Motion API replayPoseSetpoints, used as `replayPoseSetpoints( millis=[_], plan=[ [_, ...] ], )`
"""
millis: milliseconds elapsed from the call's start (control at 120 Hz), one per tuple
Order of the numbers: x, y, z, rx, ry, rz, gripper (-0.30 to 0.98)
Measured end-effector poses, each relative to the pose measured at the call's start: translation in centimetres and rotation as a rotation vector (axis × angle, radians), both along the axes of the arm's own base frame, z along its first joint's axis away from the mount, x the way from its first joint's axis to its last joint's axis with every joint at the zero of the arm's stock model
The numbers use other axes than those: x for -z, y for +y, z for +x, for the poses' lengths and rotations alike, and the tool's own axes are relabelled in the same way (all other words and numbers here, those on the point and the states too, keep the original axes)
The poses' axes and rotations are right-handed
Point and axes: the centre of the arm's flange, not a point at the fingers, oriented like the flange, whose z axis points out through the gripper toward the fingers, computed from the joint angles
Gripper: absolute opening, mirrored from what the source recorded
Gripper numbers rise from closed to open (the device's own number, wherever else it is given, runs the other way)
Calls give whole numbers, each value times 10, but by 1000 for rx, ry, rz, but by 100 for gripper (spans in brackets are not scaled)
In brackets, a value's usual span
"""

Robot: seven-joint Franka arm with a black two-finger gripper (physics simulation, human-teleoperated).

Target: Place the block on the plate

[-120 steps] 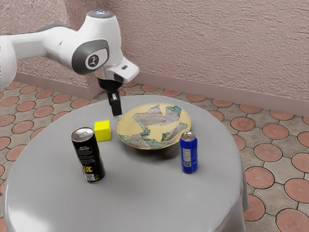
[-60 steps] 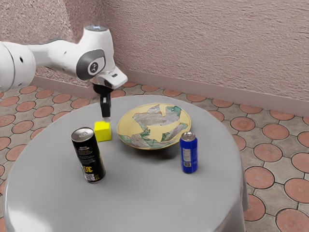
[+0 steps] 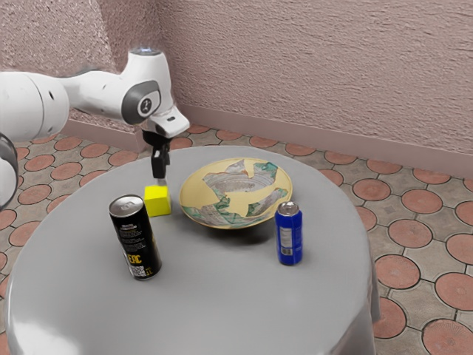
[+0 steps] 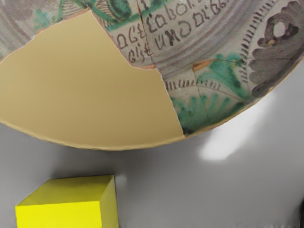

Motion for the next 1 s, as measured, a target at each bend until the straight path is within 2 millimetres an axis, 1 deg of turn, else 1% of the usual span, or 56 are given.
replayPoseSetpoints(
  millis=[75, 192, 375, 492, 575, 658, 875, 1000],
  plan=[
    [11, 10, 3, 1, 13, -12, 69],
    [24, 21, 10, 6, 22, -22, 69],
    [34, 34, 16, 12, 25, -35, 69],
    [45, 39, 24, 17, 28, -41, 69],
    [52, 49, 25, 10, 34, -44, 69],
    [55, 59, 25, 2, 33, -47, 69],
    [63, 75, 29, -3, 32, -59, 69],
    [75, 81, 35, 2, 32, -75, 69]
  ],
)
